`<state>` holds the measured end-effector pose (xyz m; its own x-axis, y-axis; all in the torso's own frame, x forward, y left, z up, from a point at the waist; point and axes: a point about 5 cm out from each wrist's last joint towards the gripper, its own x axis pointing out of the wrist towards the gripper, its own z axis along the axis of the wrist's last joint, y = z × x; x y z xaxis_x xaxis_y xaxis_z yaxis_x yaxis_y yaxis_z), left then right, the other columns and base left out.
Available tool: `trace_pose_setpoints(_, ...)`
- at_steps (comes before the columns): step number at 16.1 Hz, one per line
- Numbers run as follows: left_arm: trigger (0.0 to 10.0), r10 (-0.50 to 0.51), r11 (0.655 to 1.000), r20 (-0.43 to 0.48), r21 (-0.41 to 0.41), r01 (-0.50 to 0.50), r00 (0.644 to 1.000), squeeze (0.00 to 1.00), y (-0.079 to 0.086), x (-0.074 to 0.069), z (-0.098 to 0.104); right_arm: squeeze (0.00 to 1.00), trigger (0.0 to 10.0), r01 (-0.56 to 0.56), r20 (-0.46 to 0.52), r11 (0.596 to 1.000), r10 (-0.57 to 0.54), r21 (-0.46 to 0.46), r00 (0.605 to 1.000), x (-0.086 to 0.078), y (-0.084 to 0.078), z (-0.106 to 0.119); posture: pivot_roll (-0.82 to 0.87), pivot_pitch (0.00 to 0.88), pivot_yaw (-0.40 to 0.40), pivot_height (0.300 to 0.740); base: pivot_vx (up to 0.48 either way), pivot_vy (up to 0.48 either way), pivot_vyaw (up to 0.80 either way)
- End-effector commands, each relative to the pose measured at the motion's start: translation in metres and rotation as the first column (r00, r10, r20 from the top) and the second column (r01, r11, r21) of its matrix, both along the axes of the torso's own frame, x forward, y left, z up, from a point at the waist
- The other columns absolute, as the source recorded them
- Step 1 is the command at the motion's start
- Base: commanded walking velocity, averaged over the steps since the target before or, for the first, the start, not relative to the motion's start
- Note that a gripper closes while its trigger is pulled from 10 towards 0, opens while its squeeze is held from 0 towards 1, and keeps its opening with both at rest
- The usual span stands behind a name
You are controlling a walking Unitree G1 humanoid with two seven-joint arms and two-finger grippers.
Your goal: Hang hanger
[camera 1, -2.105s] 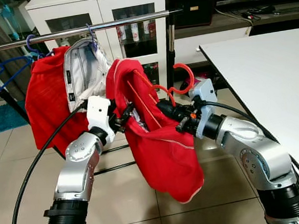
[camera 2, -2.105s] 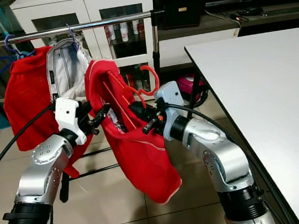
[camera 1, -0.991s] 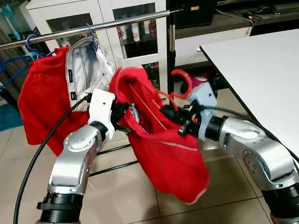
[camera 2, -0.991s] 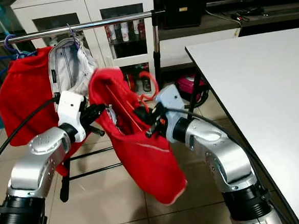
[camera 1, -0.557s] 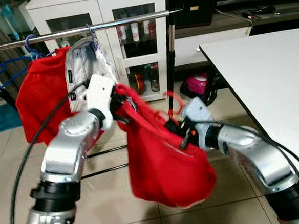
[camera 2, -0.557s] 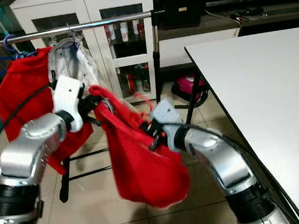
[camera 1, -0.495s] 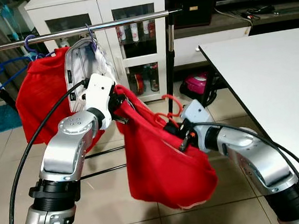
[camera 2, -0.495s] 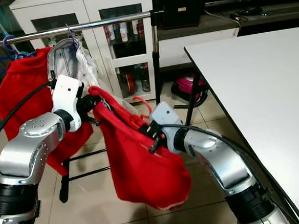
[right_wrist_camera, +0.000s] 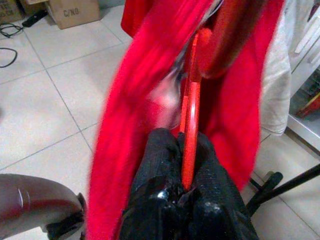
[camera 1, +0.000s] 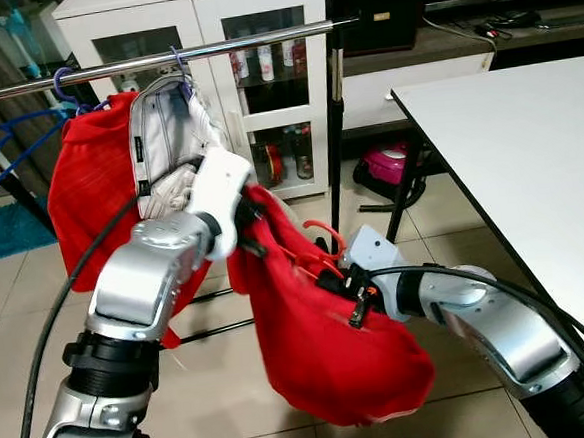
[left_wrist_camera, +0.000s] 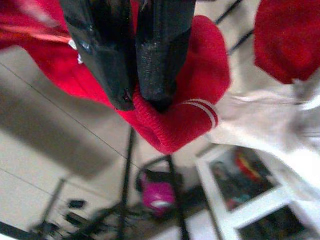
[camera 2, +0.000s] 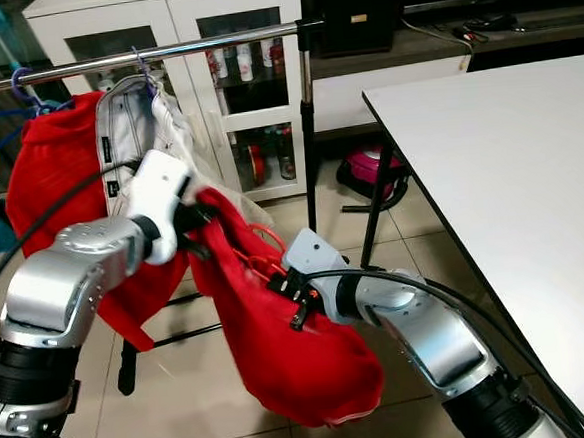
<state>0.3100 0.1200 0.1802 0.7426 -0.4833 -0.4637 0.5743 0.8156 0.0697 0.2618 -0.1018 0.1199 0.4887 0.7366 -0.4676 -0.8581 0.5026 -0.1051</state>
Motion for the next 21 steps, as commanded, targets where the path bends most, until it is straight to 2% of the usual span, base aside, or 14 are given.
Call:
trace_pose_setpoints(1, 0.0, -0.031, 0.999, 0.011, 0.011, 0.031, 0.999, 0.0, -0.003, -0.002, 0.008, 0.0, 10.0, -0.019, 0.037, 1.0, 0.018, 0.017, 0.999, 0.001, 0.004, 0.006, -0.05, 0.0, 0.118, 0.74, 0.0, 0.0, 0.0)
trace_pose_setpoints(3, 0.0, -0.064, 0.997, -0.008, 0.051, 0.064, 0.998, 0.0, 0.0, -0.007, 0.005, 0.0, 10.0, -0.002, 0.053, 0.999, 0.0, 0.033, 0.999, 0.004, 0.004, 0.008, -0.04, 0.0, 0.119, 0.74, 0.0, 0.0, 0.0)
trace_pose_setpoints(4, 10.0, -0.104, 0.99, -0.007, 0.096, 0.104, 0.995, 0.04, 0.003, -0.011, 0.003, 0.0, 10.0, 0.006, 0.064, 0.999, -0.009, 0.048, 0.998, 0.006, 0.004, 0.011, -0.04, 0.0, 0.12, 0.74, 0.0, 0.0, 0.0)
trace_pose_setpoints(5, 10.0, -0.12, 0.987, -0.01, 0.105, 0.12, 0.993, 0.04, 0.004, -0.012, 0.004, 0.0, 10.0, 0.007, 0.066, 0.999, -0.011, 0.053, 0.998, 0.006, 0.004, 0.011, -0.04, 0.0, 0.12, 0.74, 0.0, 0.0, 0.0)
trace_pose_setpoints(6, 10.0, -0.151, 0.981, -0.021, 0.117, 0.153, 0.988, 1.0, 0.006, -0.015, 0.005, 0.0, 10.0, 0.009, 0.07, 0.998, -0.013, 0.058, 0.997, 0.007, 0.005, 0.012, -0.04, 0.0, 0.12, 0.74, 0.0, 0.0, 0.0)
trace_pose_setpoints(8, 10.0, -0.148, 0.973, -0.011, 0.177, 0.148, 0.989, 1.0, 0.027, -0.014, 0.013, 0.0, 10.0, 0.006, 0.074, 0.997, -0.012, 0.082, 0.997, 0.007, 0.006, 0.014, -0.03, 0.0, 0.121, 0.74, 0.0, 0.0, 0.0)
trace_pose_setpoints(10, 10.0, -0.169, 0.975, -0.009, 0.144, 0.168, 0.986, 1.0, 0.047, -0.012, 0.025, 0.0, 10.0, 0.0, 0.071, 0.995, -0.007, 0.096, 0.997, 0.008, 0.005, 0.015, -0.03, 0.0, 0.118, 0.74, 0.0, 0.0, 0.0)
trace_pose_setpoints(12, 10.0, -0.178, 0.976, -0.013, 0.122, 0.179, 0.984, 1.0, 0.052, -0.011, 0.03, 0.0, 10.0, -0.003, 0.07, 0.995, -0.004, 0.098, 0.998, 0.008, 0.004, 0.015, -0.03, 0.0, 0.117, 0.74, 0.0, 0.0, 0.0)
trace_pose_setpoints(14, 10.0, -0.183, 0.98, 0.091, 0.09, 0.175, 0.979, 1.0, 0.07, 0.001, 0.055, 0.0, 10.0, -0.011, 0.078, 0.993, 0.002, 0.116, 0.997, 0.009, 0.003, 0.018, -0.03, 0.0, 0.116, 0.74, 0.0, 0.0, 0.0)
trace_pose_setpoints(15, 10.0, -0.273, 0.96, 0.162, 0.111, 0.257, 0.948, 1.0, 0.072, 0.002, 0.066, 0.0, 10.0, -0.019, 0.085, 0.991, 0.008, 0.132, 0.996, 0.01, 0.003, 0.021, -0.03, 0.0, 0.114, 0.74, 0.0, 0.0, 0.0)
trace_pose_setpoints(16, 10.0, -0.471, 0.882, 0.18, 0.139, 0.451, 0.864, 1.0, 0.069, -0.005, 0.072, 0.0, 10.0, -0.065, 0.102, 0.986, 0.05, 0.153, 0.994, 0.009, 0.004, 0.028, -0.03, 0.0, 0.114, 0.74, 0.0, 0.0, 0.0)
trace_pose_setpoints(17, 10.0, -0.551, 0.833, 0.141, 0.16, 0.53, 0.823, 1.0, 0.07, -0.008, 0.068, 0.0, 10.0, -0.116, 0.118, 0.981, 0.098, 0.155, 0.988, 0.007, 0.006, 0.032, -0.03, 0.0, 0.114, 0.74, 0.0, 0.0, 0.0)
trace_pose_setpoints(20, 10.0, -0.694, 0.718, 0.061, 0.138, 0.682, 0.718, 1.0, 0.072, -0.014, 0.058, 0.0, 10.0, -0.21, 0.142, 0.969, 0.19, 0.134, 0.971, 0.001, 0.007, 0.039, -0.03, 0.0, 0.114, 0.74, 0.0, 0.0, 0.0)
trace_pose_setpoints(21, 10.0, -0.748, 0.659, 0.002, 0.121, 0.742, 0.664, 0.93, 0.075, -0.016, 0.052, 0.0, 10.0, -0.249, 0.156, 0.961, 0.23, 0.117, 0.961, 0.0, 0.007, 0.042, -0.04, 0.0, 0.118, 0.74, 0.0, 0.0, 0.0)
